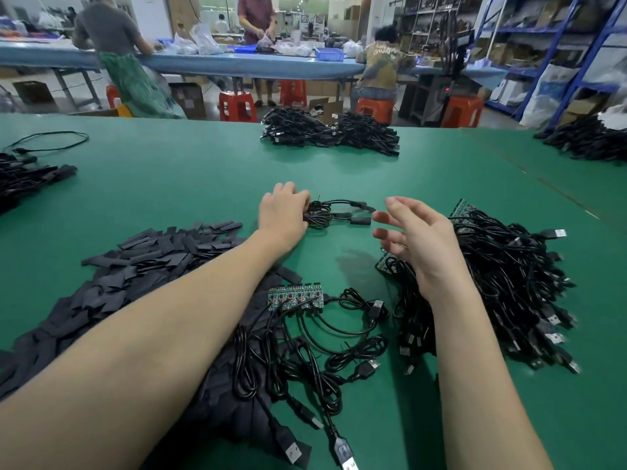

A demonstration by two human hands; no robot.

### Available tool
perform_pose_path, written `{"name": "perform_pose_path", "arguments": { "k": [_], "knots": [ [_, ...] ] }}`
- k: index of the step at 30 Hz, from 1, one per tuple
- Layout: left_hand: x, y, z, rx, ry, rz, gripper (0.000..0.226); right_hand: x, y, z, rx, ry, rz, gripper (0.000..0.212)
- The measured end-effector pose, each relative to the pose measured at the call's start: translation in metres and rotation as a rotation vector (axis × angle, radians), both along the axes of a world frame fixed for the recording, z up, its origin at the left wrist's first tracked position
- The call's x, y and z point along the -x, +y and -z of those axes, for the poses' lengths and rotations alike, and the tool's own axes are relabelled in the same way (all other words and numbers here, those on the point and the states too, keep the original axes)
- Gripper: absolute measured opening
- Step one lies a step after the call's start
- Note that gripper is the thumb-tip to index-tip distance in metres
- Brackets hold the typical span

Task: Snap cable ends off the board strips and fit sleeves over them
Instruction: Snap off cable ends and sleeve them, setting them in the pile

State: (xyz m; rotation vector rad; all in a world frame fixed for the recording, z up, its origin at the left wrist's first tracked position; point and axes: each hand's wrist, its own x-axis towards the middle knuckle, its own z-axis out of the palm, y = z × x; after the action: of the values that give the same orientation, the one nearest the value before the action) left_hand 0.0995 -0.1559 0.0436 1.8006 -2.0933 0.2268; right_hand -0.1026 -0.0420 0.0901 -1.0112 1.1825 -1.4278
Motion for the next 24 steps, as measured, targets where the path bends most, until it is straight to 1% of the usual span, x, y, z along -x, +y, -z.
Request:
{"name": "perform_pose_path", "arguments": {
  "k": [2,5,10,11,13,15,17,19,22,23,24],
  "knots": [
    [0.003,-0.003,0.006,-0.022,0.009,0.032,0.019,-0.001,0.000,0.000,0.004,0.022,-0.016,0.008],
    [0.006,-0.008,0.006,-0.102,0.072,0.111,0.014,-0.005,-0.001,0.001,0.005,0.049,-0.026,0.008],
    [-0.001,-0.003,-0.006,-0.182,0.168,0.107,0.022,-0.012,0.001,0.001,0.027,0.152,-0.068,0.006],
    [-0.002,0.004,-0.006,-0.168,0.221,0.104,0.020,-0.013,0.001,0.000,0.035,0.191,-0.081,0.006],
    [-0.003,0.028,-0.004,-0.118,0.386,0.097,0.012,-0.015,0.002,0.001,0.043,0.281,-0.095,0.007],
    [-0.005,0.057,0.002,-0.060,0.555,0.079,0.009,-0.019,0.001,0.002,0.045,0.390,-0.113,0.008],
    [-0.007,0.086,0.008,-0.048,0.717,0.070,0.014,-0.026,0.001,0.004,0.015,0.522,-0.176,0.008],
    [-0.008,0.106,0.011,-0.065,0.824,0.080,0.015,-0.036,0.001,0.009,-0.060,0.731,-0.284,0.010],
    [-0.008,0.117,0.009,-0.091,0.868,0.115,0.015,-0.049,0.003,0.018,-0.186,1.146,-0.440,0.020],
    [-0.007,0.118,0.008,-0.099,0.863,0.134,0.015,-0.051,0.003,0.020,-0.199,1.205,-0.448,0.020],
    [-0.006,0.118,0.008,-0.113,0.859,0.156,0.014,-0.052,0.003,0.022,-0.203,1.199,-0.437,0.017]
  ]
}}
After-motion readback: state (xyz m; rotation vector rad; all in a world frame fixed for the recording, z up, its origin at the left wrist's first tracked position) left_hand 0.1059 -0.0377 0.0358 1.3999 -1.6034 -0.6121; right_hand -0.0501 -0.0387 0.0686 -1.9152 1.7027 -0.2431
